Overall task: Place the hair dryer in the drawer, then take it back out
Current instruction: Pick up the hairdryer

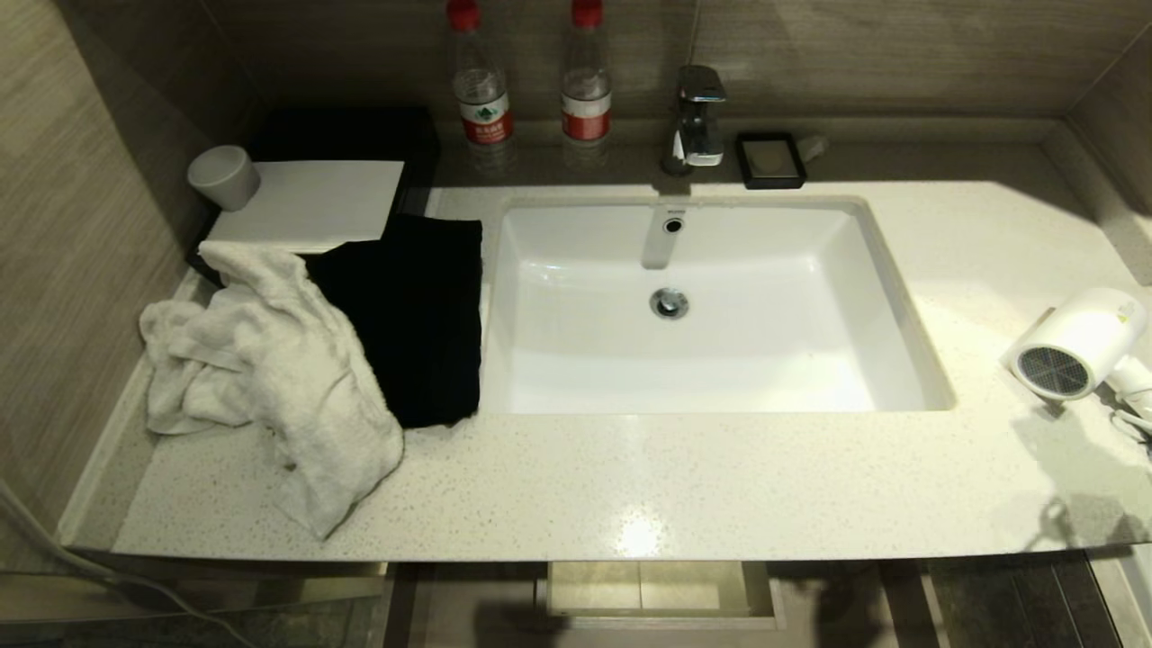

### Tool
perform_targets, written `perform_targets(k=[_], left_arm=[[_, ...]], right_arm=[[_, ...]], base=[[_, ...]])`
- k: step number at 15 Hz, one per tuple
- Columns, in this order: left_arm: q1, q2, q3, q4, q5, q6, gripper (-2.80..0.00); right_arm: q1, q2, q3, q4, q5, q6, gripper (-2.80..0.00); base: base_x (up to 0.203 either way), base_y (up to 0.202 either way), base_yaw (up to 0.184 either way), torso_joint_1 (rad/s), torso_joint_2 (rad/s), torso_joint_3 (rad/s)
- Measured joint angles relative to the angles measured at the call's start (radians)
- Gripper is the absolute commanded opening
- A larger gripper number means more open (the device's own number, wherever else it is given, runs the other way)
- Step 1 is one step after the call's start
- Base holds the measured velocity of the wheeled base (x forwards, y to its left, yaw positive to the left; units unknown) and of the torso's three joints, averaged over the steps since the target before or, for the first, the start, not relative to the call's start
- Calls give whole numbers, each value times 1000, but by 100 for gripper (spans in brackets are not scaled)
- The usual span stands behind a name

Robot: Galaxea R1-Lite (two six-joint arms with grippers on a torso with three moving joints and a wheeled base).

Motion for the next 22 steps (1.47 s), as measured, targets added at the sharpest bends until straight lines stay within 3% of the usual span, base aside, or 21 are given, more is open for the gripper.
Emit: perform_targets(k=[3, 4, 22], left_arm=[[0, 0, 0, 0, 0, 0, -280], [0, 0, 0, 0, 0, 0, -280], [0, 0, 0, 0, 0, 0, -280]], right_arm=[[-80, 74, -13, -58, 69, -86, -280], [-94, 97, -24, -57, 73, -87, 0], [-197, 342, -132, -53, 286, -3, 0]], base=[[0, 0, 0, 0, 0, 0], [0, 0, 0, 0, 0, 0], [0, 0, 0, 0, 0, 0]])
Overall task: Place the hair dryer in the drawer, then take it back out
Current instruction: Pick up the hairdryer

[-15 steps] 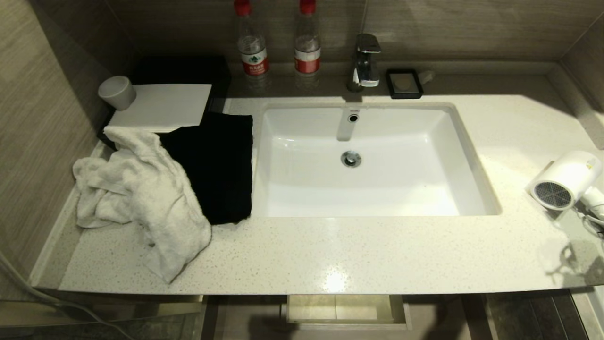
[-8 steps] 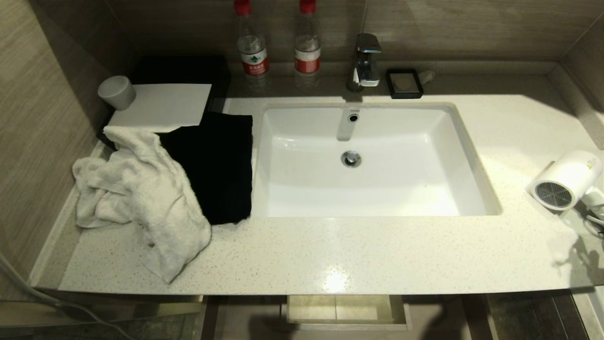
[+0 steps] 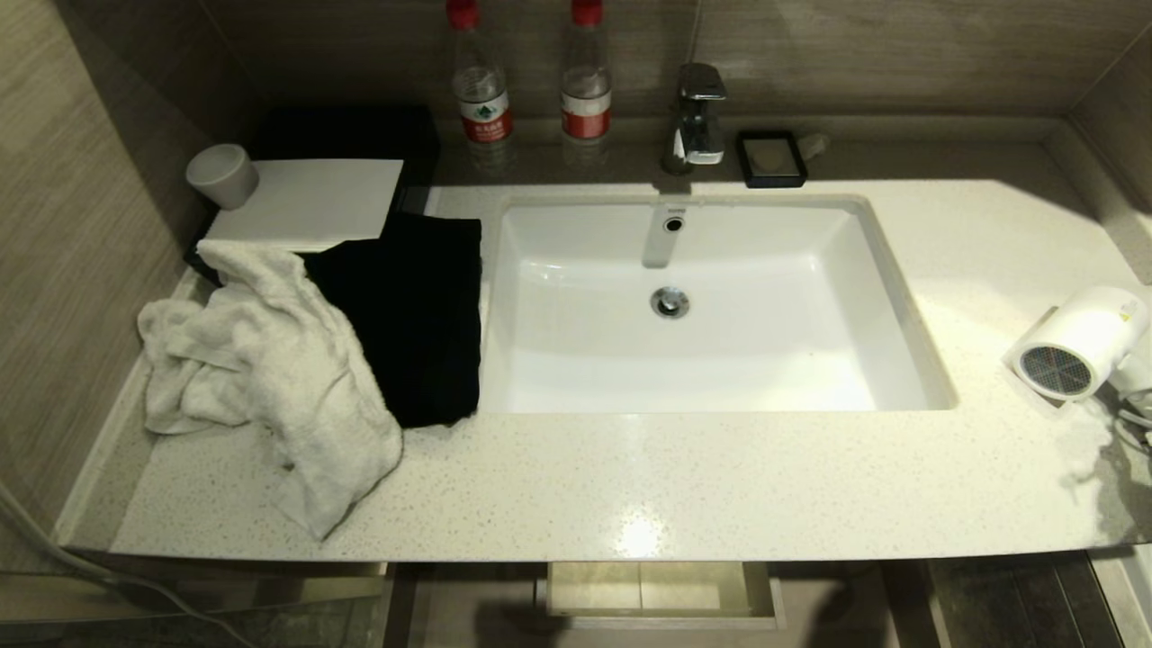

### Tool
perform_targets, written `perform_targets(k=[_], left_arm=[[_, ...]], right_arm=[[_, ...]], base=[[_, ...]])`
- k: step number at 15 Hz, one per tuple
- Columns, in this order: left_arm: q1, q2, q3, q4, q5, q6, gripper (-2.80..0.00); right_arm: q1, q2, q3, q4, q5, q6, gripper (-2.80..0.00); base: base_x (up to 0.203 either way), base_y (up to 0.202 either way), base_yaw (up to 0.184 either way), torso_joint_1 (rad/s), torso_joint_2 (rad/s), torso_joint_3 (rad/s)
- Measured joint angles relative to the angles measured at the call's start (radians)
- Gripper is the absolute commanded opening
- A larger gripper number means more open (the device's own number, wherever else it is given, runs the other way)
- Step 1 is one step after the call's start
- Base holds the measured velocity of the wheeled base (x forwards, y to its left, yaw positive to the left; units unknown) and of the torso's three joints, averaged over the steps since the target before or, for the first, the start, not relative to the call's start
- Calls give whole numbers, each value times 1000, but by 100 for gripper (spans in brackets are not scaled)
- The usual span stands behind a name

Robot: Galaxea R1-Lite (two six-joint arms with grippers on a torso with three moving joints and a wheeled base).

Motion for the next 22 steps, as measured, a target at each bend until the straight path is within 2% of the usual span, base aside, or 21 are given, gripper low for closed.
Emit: perform_targets(k=[10, 17, 18, 22], left_arm=[[0, 0, 0, 0, 0, 0, -280], [0, 0, 0, 0, 0, 0, -280], [0, 0, 0, 0, 0, 0, -280], [0, 0, 0, 0, 0, 0, -280]], right_arm=[[-39, 94, -34, 1, 155, 20, 0], [-43, 122, -44, 31, 208, 23, 0], [-43, 124, -44, 35, 212, 24, -280], [-46, 128, -38, 47, 238, 13, -280]], base=[[0, 0, 0, 0, 0, 0], [0, 0, 0, 0, 0, 0], [0, 0, 0, 0, 0, 0], [0, 0, 0, 0, 0, 0]])
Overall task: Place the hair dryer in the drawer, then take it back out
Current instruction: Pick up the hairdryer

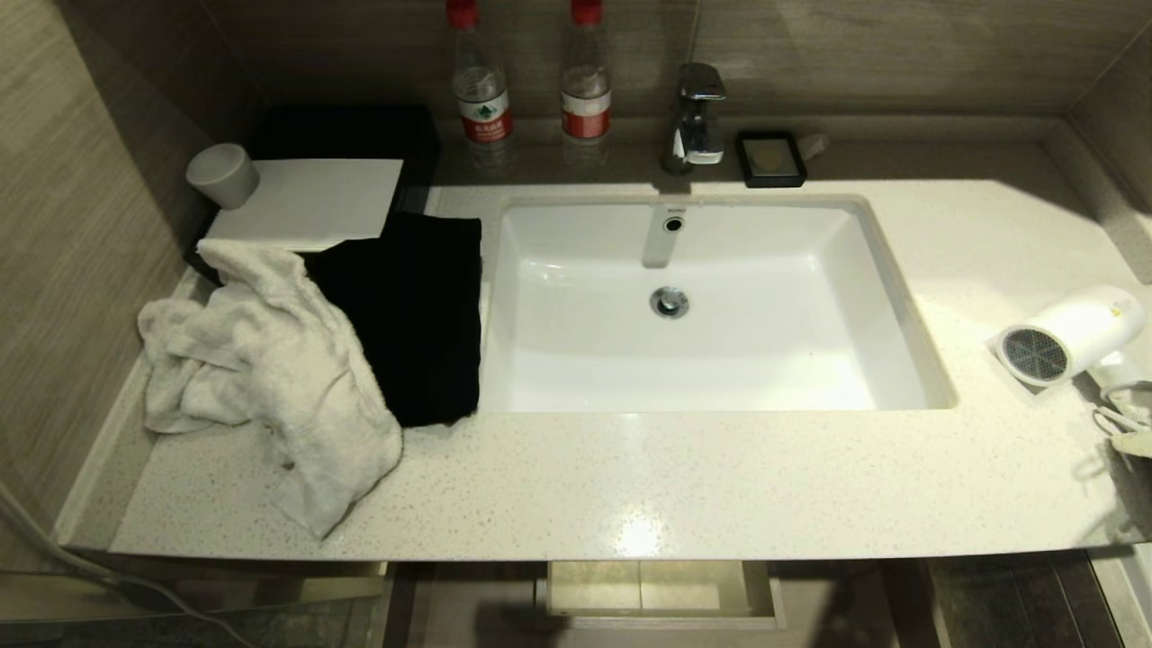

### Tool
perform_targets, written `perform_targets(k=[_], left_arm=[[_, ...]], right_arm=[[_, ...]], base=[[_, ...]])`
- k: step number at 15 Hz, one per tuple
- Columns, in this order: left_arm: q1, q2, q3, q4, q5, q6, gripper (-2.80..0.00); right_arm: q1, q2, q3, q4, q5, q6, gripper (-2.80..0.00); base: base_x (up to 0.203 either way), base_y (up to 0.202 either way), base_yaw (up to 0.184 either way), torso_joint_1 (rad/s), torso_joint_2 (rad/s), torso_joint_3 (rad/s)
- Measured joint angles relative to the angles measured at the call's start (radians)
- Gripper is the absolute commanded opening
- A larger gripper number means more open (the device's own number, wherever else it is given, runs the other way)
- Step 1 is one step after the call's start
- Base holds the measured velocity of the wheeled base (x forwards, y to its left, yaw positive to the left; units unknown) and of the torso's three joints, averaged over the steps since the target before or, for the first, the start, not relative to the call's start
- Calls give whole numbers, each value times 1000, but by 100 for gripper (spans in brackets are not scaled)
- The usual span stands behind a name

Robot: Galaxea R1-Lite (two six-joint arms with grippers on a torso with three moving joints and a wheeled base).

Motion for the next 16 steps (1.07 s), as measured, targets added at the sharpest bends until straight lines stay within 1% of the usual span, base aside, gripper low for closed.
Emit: perform_targets(k=[6, 13, 16], left_arm=[[0, 0, 0, 0, 0, 0, -280], [0, 0, 0, 0, 0, 0, -280], [0, 0, 0, 0, 0, 0, -280]], right_arm=[[-2, -22, -11, -4, -2, 2, -280], [-2, -176, 13, -11, -5, -1, -280], [0, -227, 36, -48, -4, -3, -280]], base=[[0, 0, 0, 0, 0, 0], [0, 0, 0, 0, 0, 0], [0, 0, 0, 0, 0, 0]])
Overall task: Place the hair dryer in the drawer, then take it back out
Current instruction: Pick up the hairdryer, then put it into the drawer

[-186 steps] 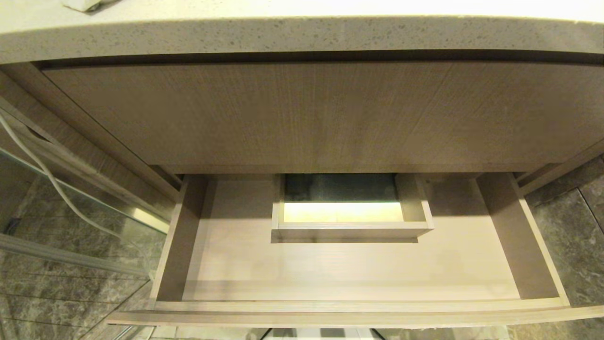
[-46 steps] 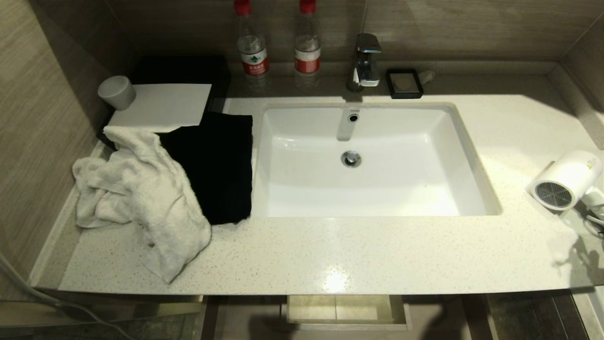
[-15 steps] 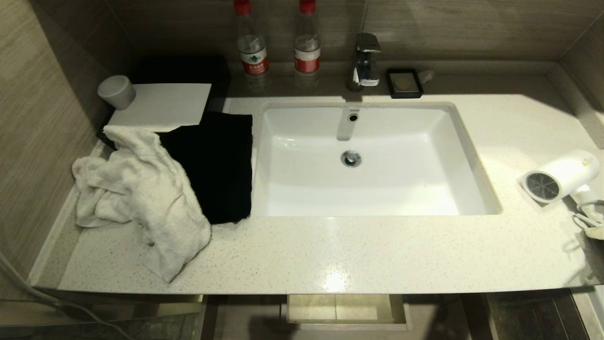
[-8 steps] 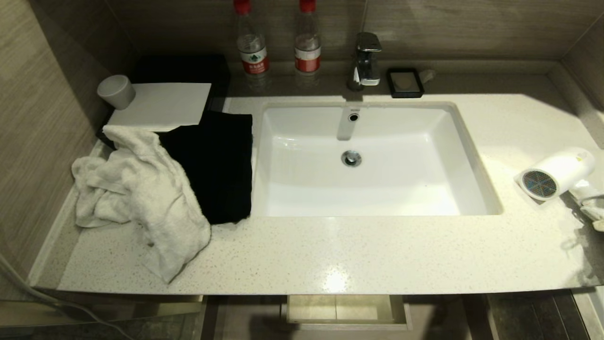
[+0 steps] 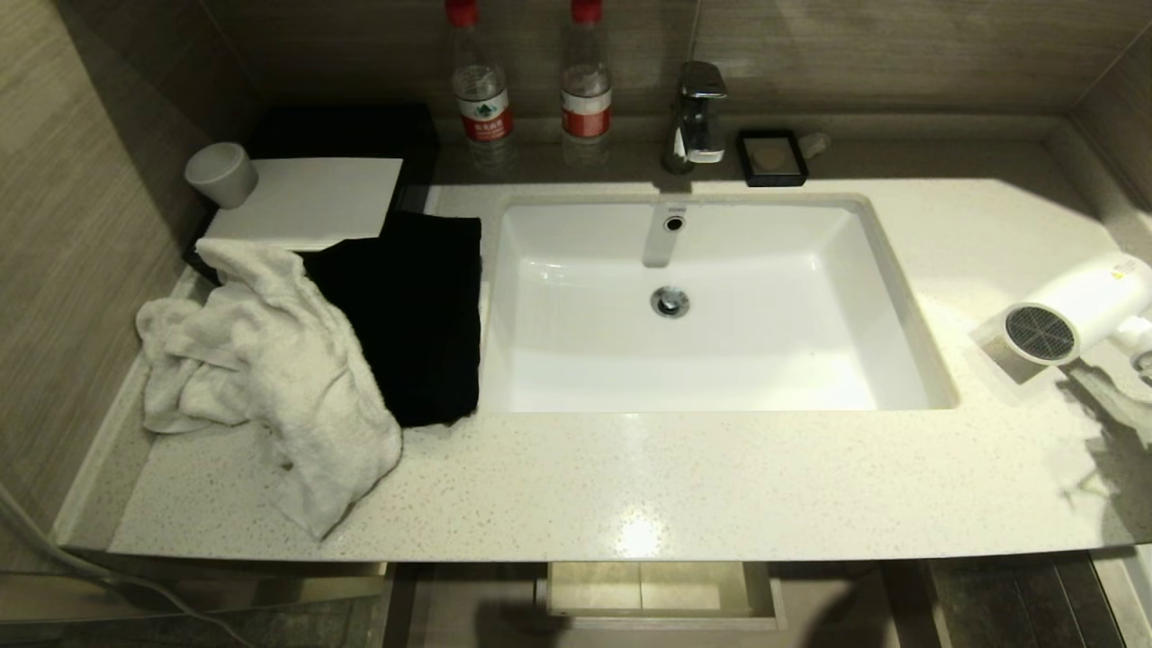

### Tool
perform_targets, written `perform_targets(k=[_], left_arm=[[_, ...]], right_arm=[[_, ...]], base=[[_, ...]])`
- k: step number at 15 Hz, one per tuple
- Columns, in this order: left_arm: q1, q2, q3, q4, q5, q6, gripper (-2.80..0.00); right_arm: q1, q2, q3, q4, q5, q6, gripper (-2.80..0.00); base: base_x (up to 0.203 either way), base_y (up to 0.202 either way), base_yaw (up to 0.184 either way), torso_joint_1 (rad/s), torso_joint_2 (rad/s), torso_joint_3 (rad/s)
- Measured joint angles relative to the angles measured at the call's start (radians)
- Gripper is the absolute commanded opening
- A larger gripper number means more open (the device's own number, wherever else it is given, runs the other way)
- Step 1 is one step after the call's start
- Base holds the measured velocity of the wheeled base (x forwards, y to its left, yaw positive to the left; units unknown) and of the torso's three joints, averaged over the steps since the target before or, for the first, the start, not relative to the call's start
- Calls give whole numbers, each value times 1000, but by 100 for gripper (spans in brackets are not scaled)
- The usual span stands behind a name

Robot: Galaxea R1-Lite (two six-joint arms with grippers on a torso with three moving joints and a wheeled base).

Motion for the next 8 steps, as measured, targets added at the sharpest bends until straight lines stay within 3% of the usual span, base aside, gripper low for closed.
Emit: perform_targets(k=[5, 8], left_arm=[[0, 0, 0, 0, 0, 0, -280], [0, 0, 0, 0, 0, 0, -280]], right_arm=[[3, -60, 29, -27, 0, -1, -280], [8, -94, 48, -46, 2, -1, -280]], base=[[0, 0, 0, -6, 8, 0], [0, 0, 0, -251, 219, -33]])
